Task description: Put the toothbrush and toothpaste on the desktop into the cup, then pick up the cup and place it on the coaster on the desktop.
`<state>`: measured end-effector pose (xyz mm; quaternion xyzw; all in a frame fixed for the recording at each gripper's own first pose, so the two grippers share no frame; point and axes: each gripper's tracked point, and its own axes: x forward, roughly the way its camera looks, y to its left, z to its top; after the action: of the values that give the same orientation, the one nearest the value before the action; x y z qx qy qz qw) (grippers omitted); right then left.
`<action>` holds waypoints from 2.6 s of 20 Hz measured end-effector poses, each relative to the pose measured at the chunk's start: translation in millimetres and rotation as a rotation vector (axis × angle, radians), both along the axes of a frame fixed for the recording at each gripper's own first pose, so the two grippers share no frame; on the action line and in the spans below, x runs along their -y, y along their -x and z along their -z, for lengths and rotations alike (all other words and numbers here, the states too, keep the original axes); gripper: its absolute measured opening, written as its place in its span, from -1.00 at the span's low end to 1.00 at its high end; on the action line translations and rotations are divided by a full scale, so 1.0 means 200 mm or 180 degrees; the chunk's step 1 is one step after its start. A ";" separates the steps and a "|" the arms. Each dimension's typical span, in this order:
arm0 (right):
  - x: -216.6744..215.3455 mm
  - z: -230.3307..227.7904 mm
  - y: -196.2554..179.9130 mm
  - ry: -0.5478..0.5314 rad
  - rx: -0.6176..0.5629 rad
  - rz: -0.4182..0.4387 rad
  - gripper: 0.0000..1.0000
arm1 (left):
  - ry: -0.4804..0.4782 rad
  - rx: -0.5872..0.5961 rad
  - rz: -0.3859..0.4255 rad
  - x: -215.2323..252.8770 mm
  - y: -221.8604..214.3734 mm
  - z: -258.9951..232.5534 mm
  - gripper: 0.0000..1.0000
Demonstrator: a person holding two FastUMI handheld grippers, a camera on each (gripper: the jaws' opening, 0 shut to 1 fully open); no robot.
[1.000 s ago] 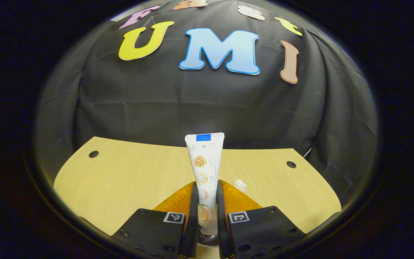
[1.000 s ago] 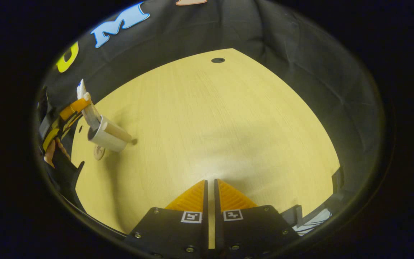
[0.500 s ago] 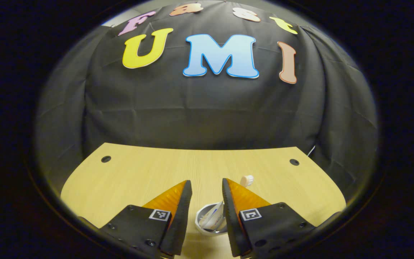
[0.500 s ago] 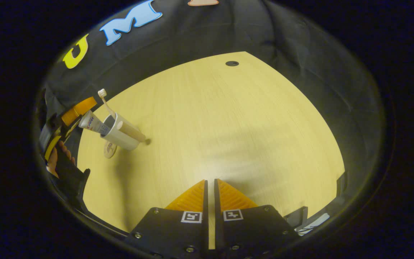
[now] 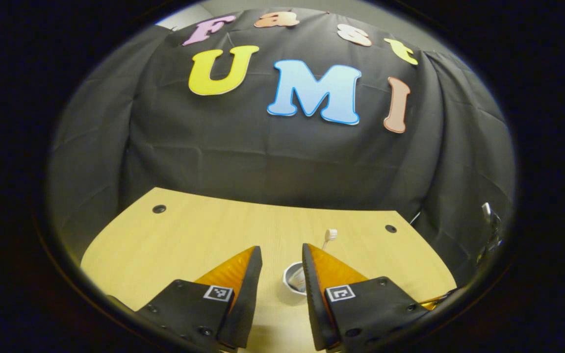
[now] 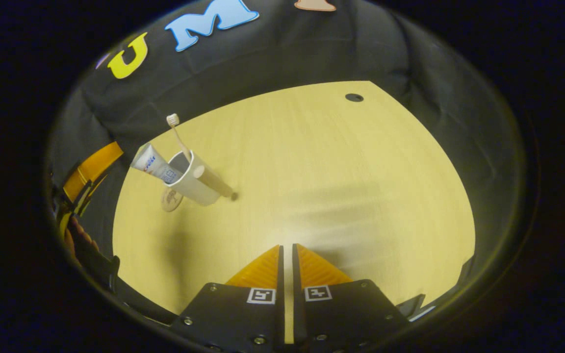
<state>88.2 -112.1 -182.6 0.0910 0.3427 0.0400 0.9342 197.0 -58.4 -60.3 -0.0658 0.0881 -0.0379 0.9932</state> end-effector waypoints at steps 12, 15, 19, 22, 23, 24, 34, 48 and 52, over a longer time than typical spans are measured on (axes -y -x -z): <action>-0.27 -0.08 -0.24 0.0489 -0.0131 -0.0760 -0.76 | -0.0048 -0.0188 -0.0305 -0.42 0.42 0.08 0.10; -0.32 -0.08 -0.32 0.0723 -0.0185 -0.0938 -0.77 | -0.0026 -0.0245 -0.0400 -0.52 0.51 0.11 0.10; -0.38 -0.10 -0.39 0.0920 -0.0270 -0.1147 -0.60 | 0.0014 -0.0310 -0.0541 -0.63 0.60 0.14 0.10; -0.41 -0.10 -0.45 0.1059 -0.0315 -0.1274 -0.38 | 0.0048 -0.0360 -0.0642 -0.71 0.66 0.17 0.10; -0.41 -0.09 -0.48 0.1145 -0.0320 -0.1316 -0.40 | 0.0054 -0.0378 -0.0684 -0.74 0.68 0.18 0.10; -0.42 -0.09 -0.51 0.1223 -0.0329 -0.1362 -0.40 | 0.0059 -0.0393 -0.0722 -0.77 0.70 0.19 0.10; -0.54 -0.07 -0.67 0.1722 -0.0452 -0.1756 -0.21 | 0.0203 -0.0582 -0.1174 -1.08 0.83 0.32 0.18; -0.56 -0.01 -0.73 0.1939 -0.0658 -0.2011 -0.41 | 0.0231 -0.0678 -0.1286 -1.16 0.83 0.36 0.10; -0.57 -0.01 -0.72 0.1890 -0.0668 -0.1979 -0.62 | 0.0229 -0.0698 -0.1264 -1.14 0.82 0.37 0.10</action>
<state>231.9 2.3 -181.4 -0.2852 0.4435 0.2095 0.8235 32.8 169.3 -134.0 -0.1209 0.1795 0.1626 0.9627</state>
